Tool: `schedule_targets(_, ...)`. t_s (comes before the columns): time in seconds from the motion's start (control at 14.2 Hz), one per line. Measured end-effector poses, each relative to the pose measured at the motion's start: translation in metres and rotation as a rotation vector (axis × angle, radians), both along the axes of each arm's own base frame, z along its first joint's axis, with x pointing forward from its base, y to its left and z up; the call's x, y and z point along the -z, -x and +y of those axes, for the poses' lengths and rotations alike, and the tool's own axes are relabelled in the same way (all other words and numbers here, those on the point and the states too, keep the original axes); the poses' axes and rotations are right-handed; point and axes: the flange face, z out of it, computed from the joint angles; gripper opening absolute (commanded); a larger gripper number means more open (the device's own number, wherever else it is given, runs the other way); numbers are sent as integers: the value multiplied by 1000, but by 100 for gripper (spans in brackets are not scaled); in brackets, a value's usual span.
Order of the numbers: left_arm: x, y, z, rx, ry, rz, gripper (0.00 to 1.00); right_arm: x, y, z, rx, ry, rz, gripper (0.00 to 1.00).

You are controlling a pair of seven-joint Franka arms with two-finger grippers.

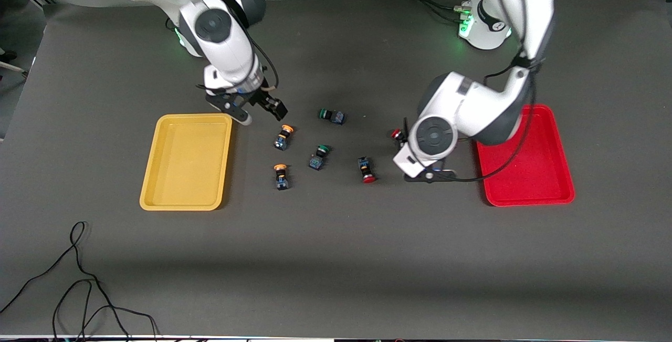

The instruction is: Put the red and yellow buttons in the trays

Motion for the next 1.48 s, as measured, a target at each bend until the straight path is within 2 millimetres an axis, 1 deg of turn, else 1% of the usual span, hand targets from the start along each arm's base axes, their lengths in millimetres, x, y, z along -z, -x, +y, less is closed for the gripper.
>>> schedule_targets(0.14,31,11,0,-48,-2,-25,98,47,4,14,10,7,-5,100)
schedule_targets(0.28,51,26,-2,-79,-10,-36,98,89,6,17,13,14,-10,100)
schedule_targets(0.35,58,33,-4,-89,-11,-42,97,106,4,15,17,16,-14,100)
schedule_targets(0.49,71,41,-5,-99,-1,-62,96,134,1,10,27,19,-24,100)
schedule_targets(0.56,77,45,-4,-103,4,-70,96,145,0,7,30,21,-28,96)
schedule_targets(0.63,83,48,-1,-108,6,-74,95,154,0,5,32,26,-28,79)
schedule_targets(0.7,87,50,1,-117,7,-74,93,159,0,4,33,28,-28,55)
schedule_targets(0.77,89,51,2,-131,8,-68,92,160,0,4,33,28,-28,37)
schedule_targets(0.84,90,52,2,-146,14,-64,92,159,-1,4,34,27,-30,24)
schedule_targets(0.91,90,52,1,-160,23,-64,90,158,-2,5,34,25,-32,16)
schedule_targets(0.98,90,51,0,-177,31,-63,86,157,-3,5,34,24,-34,11)
schedule_targets(1.05,91,51,0,-195,35,-60,81,157,-3,5,34,23,-35,9)
schedule_targets(1.12,91,52,-1,-210,38,-58,73,157,-3,5,35,23,-35,8)
schedule_targets(1.19,91,52,-2,-220,41,-57,61,156,-4,5,34,23,-36,8)
schedule_targets(1.34,91,53,-5,-224,45,-60,43,153,-6,4,32,27,-33,7)
schedule_targets(1.41,91,54,-6,-226,45,-60,30,145,-10,5,30,37,-20,7)
schedule_targets(1.48,91,54,-6,-226,46,-61,14,130,-17,7,27,54,5,7)
